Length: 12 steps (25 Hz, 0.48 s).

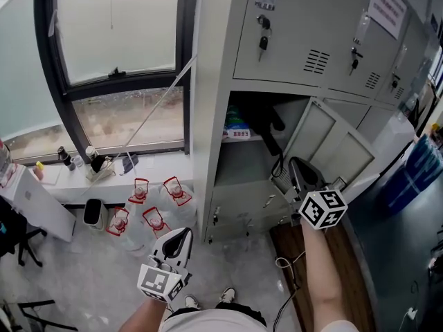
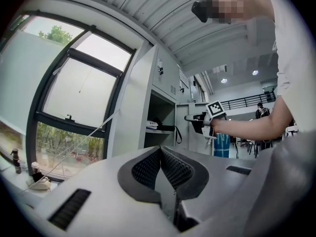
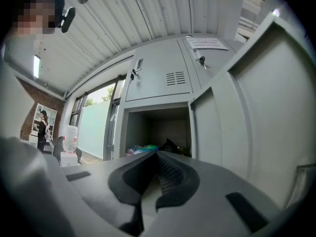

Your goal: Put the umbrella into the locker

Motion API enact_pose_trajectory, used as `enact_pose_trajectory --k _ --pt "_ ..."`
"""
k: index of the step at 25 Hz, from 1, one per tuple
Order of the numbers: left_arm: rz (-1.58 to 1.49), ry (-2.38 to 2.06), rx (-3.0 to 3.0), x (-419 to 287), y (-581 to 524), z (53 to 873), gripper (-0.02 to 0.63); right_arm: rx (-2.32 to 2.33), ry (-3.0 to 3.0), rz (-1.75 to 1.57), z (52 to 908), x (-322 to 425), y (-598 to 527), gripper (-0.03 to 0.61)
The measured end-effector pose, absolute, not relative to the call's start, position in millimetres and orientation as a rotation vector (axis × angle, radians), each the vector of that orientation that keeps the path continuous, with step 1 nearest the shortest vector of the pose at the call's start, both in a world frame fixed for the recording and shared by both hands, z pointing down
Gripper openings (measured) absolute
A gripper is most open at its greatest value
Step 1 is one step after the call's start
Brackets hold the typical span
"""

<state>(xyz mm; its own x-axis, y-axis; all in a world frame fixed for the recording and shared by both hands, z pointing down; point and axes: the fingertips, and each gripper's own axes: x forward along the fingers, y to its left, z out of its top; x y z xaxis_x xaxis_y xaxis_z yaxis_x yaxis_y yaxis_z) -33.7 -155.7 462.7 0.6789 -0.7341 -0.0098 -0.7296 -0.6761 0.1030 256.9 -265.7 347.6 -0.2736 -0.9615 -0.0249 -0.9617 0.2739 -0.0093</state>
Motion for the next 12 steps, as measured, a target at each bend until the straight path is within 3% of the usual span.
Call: enact_pose_trajectory --k 12 --pt "-0.087 -1.339 2.794 -43.7 -164.7 445.9 0.023 -1.917 2.464 0.03 372.3 284.5 -213.0 0.018"
